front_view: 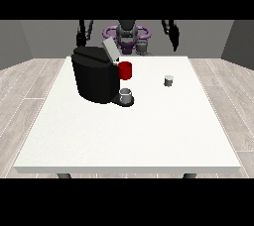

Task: Insert the coffee pod into the coffee machine and close the lid

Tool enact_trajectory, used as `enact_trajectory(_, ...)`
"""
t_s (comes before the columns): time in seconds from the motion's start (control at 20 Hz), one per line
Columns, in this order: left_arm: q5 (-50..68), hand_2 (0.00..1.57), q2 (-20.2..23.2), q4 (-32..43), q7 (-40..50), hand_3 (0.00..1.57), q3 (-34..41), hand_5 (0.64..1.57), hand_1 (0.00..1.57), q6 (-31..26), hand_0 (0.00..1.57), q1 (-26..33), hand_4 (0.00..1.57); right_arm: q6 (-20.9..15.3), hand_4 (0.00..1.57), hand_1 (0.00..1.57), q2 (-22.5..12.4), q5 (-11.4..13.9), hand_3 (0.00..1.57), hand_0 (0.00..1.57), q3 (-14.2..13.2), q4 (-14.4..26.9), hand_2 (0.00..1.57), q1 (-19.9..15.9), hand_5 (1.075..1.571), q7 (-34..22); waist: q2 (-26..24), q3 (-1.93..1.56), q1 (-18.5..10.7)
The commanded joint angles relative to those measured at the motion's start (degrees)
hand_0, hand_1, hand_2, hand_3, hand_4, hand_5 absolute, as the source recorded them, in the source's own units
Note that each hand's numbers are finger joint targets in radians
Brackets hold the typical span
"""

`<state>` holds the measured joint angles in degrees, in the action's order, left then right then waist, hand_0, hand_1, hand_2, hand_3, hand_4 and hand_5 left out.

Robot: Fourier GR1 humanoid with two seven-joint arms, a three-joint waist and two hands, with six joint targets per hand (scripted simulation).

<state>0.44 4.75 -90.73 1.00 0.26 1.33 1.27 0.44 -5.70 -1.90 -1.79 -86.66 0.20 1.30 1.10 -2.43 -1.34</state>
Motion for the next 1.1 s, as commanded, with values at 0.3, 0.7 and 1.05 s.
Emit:
enact_trajectory(0.3, 1.41, 0.0, 6.25, 1.89, -11.39, 0.0, 2.69, 1.571, 0.0, -8.24, 0.0, 0.17, 0.31, -5.51, 0.13, 0.0, 3.36, 0.54, 0.0, 0.0, -2.15, -1.96, 0.0, 0.64, 1.571, 3.78, -3.1, 2.48, 3.29)
enact_trajectory(0.7, 1.12, 0.0, 16.1, 14.17, -8.04, 0.0, 11.19, 1.571, 0.0, -11.2, 0.0, -12.78, 0.0, -5.64, 0.22, 0.0, 5.24, 2.12, 0.0, 0.0, 1.44, -5.03, 0.0, -1.53, 1.571, 5.25, 3.33, 2.46, 8.7)
enact_trajectory(1.05, -2.14, 0.0, 19.42, 24.68, -9.53, 0.0, 11.31, 1.571, 0.0, -13.33, 0.0, -18.98, 0.0, -6.16, 0.19, 0.0, 5.58, 1.47, 0.0, 0.0, 0.72, -4.69, 0.0, -4.73, 1.571, 6.35, 7.92, 2.45, 9.85)
